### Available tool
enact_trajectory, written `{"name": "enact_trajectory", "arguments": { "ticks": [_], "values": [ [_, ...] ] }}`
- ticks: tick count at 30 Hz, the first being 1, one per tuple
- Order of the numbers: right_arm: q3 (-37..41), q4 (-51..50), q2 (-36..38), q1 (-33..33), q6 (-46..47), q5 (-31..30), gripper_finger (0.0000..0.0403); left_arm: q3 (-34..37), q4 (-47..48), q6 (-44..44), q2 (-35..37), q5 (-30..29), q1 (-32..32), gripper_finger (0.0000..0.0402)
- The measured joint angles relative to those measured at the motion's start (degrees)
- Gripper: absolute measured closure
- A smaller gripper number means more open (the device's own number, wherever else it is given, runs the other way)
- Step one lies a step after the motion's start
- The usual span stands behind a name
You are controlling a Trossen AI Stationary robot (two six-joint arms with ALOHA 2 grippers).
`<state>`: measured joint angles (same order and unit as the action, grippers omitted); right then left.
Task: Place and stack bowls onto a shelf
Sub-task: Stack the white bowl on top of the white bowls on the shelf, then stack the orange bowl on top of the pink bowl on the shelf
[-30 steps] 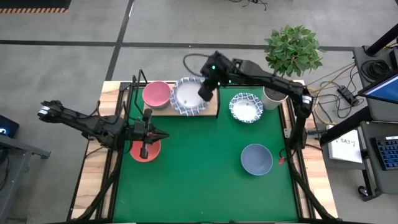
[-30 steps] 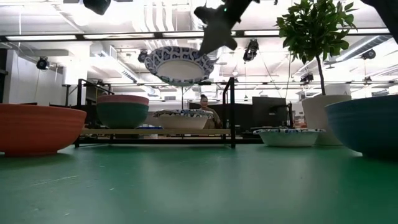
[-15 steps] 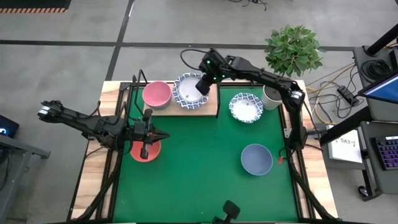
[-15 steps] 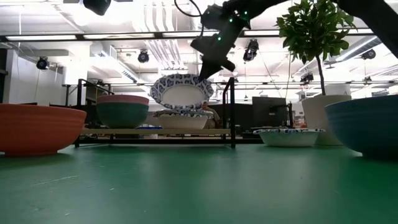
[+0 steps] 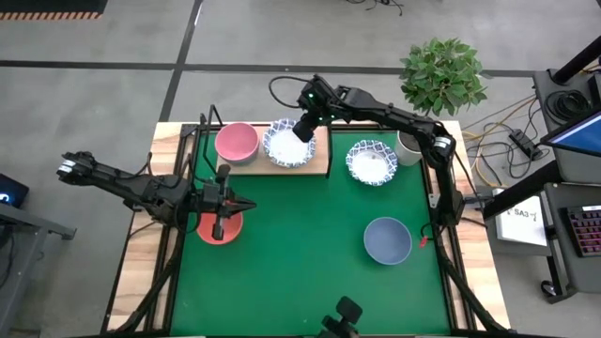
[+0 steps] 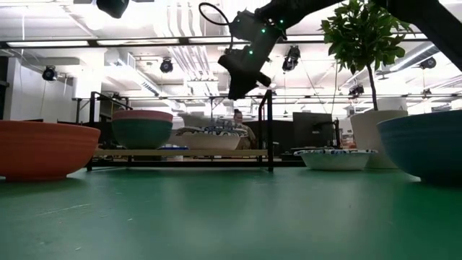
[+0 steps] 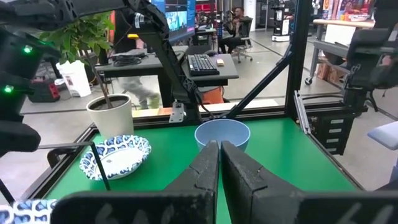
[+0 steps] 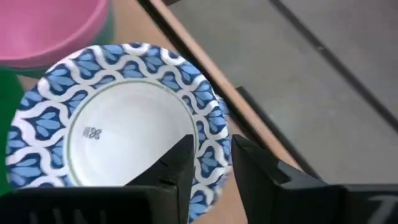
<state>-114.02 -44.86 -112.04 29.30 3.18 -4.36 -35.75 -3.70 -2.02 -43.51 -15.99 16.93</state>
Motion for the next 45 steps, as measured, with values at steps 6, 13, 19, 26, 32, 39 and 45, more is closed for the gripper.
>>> {"name": "enact_trajectory", "arguments": {
  "ticks": [6,13,19,26,32,39,45],
  "values": [
    [0.00,-0.15,0.95,-0.06,-1.52,-0.39,0.0290,0.00,0.36,-0.02,0.00,0.00,-0.02,0.0402],
    [0.37,-1.69,1.12,-2.61,-4.17,4.15,0.0310,0.00,1.86,0.03,0.00,0.00,-0.04,0.0402],
    [3.89,-0.39,4.67,-8.28,-9.42,4.39,0.0348,0.02,3.93,0.94,-0.02,0.00,-0.04,0.0402],
    [18.80,7.98,14.18,-15.93,-9.97,4.35,0.0383,0.02,3.95,1.07,-0.85,0.00,-0.04,0.0402],
    [34.91,17.38,24.17,-22.12,-9.34,4.42,0.0390,0.02,3.75,1.51,-2.38,-0.18,-0.04,0.0402],
    [52.57,29.77,35.42,-27.59,-8.64,4.39,0.0390,-1.03,10.68,10.88,-4.16,-6.02,-0.04,0.0402],
    [65.73,41.56,43.88,-29.49,-9.53,4.39,0.0390,-7.84,30.69,30.05,-9.93,-9.69,-0.04,0.0402]
  ]
}}
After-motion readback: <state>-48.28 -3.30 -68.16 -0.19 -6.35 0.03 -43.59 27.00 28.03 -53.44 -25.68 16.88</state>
